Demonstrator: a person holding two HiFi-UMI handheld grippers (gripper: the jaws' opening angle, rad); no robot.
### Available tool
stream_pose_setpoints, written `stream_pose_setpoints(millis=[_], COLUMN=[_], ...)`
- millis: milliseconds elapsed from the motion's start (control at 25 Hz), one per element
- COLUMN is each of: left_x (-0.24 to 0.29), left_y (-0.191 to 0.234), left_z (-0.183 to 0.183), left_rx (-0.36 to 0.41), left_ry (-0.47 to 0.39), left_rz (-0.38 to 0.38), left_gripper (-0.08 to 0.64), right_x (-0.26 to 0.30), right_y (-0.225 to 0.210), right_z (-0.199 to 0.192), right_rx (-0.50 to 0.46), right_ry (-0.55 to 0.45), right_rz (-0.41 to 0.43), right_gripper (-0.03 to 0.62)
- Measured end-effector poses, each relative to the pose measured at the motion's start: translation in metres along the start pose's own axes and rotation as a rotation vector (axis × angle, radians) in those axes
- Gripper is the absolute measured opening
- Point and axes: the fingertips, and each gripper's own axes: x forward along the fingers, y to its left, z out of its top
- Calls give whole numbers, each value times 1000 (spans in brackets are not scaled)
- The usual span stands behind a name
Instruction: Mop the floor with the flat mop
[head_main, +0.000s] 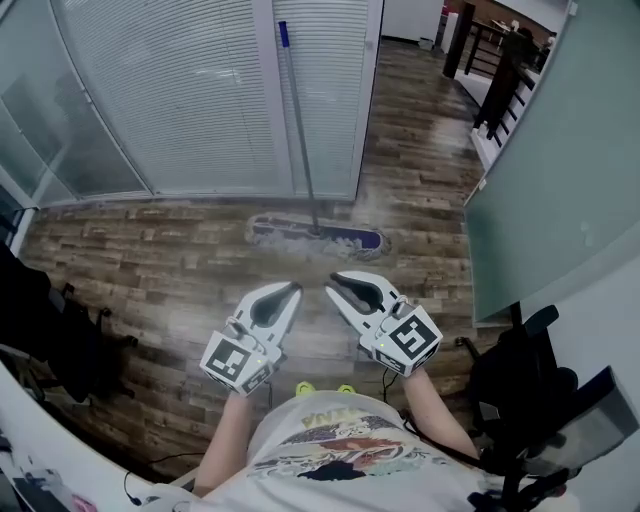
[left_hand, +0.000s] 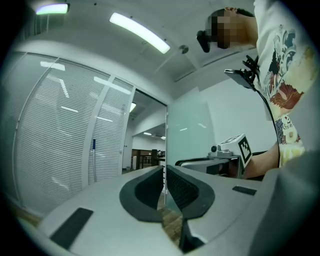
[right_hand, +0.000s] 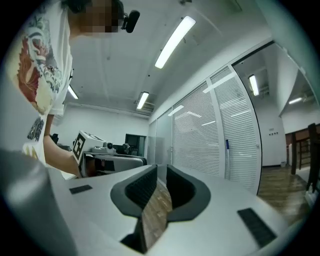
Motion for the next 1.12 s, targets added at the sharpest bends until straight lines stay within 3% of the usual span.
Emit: stream_pose_setpoints(millis=[120,520,800,1120], left_x=[-8,-55,-80,-59], left_y=[11,47,84,134], left_z=[2,-6,-18,-27], left_rx=[12,7,-49,-80], left_ry=[31,25,41,52], left_rz=[-11,-56,-2,42], left_gripper=[28,28,28,28], right_x=[15,61,98,137], right_y=[7,32,42,2], right_z=[3,-16,-24,-35], right_rx=[67,50,51,26], right_ry=[-13,46,85,100], right_rz=[30,-11,25,59], right_gripper=[66,67,69,69])
